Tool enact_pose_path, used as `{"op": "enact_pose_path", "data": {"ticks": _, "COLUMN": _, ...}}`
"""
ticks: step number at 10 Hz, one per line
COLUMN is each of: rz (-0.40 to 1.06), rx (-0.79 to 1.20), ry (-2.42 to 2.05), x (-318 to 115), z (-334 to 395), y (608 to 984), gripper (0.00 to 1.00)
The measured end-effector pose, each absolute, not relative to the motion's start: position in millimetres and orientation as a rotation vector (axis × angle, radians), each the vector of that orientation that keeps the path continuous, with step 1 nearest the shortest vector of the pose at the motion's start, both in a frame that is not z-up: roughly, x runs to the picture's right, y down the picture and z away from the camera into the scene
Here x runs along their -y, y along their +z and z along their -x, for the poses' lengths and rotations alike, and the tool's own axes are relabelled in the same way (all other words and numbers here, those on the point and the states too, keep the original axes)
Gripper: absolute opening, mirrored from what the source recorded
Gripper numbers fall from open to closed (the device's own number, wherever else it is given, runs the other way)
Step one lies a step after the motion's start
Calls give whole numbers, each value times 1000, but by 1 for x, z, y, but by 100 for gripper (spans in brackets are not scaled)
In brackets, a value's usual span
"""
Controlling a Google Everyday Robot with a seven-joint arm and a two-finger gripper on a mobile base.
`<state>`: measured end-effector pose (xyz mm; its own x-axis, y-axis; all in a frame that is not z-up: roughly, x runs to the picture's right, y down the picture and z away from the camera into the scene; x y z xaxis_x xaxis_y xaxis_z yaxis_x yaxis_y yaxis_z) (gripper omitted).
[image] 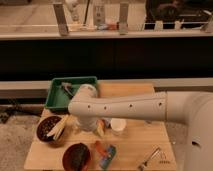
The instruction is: Place pepper in red bowl
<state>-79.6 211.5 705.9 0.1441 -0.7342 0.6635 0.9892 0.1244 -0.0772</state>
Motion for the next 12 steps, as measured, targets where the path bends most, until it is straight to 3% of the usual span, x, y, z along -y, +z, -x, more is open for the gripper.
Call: {"op": "enact_pose_path", "data": {"ticks": 12, "rz": 547, "rx": 557, "ry": -1324, "x": -209, "z": 76, "y": 699, "gripper": 80}}
